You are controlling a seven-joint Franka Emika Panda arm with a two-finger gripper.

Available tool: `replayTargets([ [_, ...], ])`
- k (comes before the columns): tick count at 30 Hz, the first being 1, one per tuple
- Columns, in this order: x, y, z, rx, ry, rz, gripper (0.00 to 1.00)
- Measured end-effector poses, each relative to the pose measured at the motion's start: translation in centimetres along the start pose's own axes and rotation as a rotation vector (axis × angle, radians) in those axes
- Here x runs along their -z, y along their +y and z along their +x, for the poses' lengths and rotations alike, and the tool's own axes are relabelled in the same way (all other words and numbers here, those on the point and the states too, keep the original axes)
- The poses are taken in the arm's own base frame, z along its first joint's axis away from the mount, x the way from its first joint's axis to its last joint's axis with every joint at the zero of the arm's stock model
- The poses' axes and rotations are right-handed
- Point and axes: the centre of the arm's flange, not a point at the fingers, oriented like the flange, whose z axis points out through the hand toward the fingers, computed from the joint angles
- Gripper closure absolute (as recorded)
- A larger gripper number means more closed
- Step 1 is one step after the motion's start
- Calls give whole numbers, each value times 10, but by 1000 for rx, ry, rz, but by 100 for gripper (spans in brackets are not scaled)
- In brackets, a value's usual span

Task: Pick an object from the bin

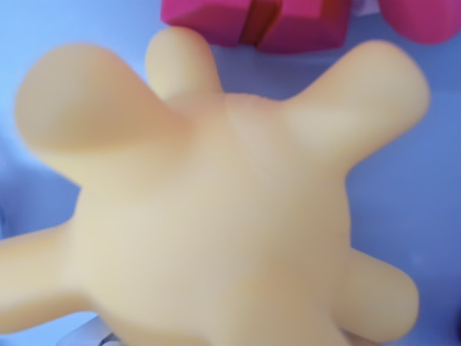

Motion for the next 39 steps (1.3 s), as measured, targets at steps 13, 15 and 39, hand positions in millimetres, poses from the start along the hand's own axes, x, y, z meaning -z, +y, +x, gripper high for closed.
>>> replayTargets([
  [13,28,-1,0,0,2,2,100],
  [15,34,-1,0,0,2,1,100],
  [39,122,-1,0,1,5,2,100],
])
